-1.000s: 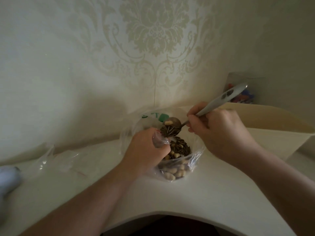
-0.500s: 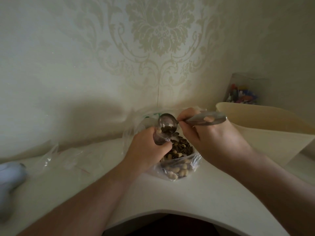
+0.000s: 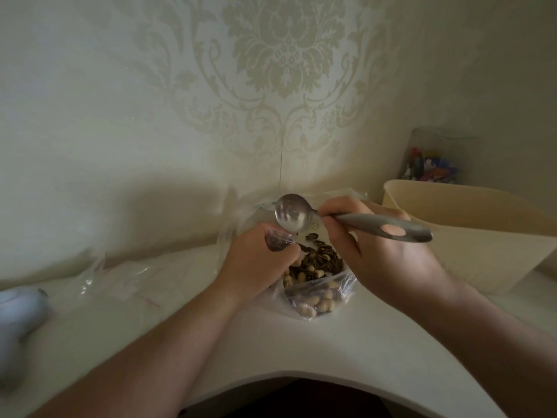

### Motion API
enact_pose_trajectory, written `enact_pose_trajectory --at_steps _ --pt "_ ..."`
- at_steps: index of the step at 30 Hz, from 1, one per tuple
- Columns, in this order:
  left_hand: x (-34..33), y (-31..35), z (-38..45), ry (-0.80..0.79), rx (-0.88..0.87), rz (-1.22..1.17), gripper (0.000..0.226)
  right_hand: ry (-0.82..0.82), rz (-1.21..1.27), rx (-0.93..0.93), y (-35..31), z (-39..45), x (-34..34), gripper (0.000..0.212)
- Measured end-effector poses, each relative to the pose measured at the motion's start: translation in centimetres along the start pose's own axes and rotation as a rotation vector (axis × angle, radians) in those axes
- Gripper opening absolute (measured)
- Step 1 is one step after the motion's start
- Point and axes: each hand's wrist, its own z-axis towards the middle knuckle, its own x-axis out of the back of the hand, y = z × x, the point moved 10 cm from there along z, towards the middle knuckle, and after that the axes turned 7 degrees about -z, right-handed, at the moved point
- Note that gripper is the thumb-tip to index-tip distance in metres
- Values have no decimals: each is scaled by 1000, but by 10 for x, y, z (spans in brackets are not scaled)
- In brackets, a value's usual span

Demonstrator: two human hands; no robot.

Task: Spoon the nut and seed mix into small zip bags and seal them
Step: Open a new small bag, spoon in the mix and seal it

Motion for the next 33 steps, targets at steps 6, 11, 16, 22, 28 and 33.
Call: enact_pose_trajectory --at_steps 6,11,16,22,28,33 --pt "7 6 2 10 -69 -87 9 -20 4 28 19 -10 -9 15" --pt "9 11 5 62 -92 -250 14 -301 -55 179 40 -38 -62 38" --pt "2 -2 9 53 18 -558 48 -382 -238 249 55 -62 -80 49" --pt "-1 -11 7 72 126 -568 65 -390 -262 304 68 -79 -87 48" --pt "-11 -13 7 -45 232 -760 49 -325 -63 179 79 -69 -86 70" --pt "-3 -15 10 20 217 -680 59 -306 4 108 83 -55 -80 70"
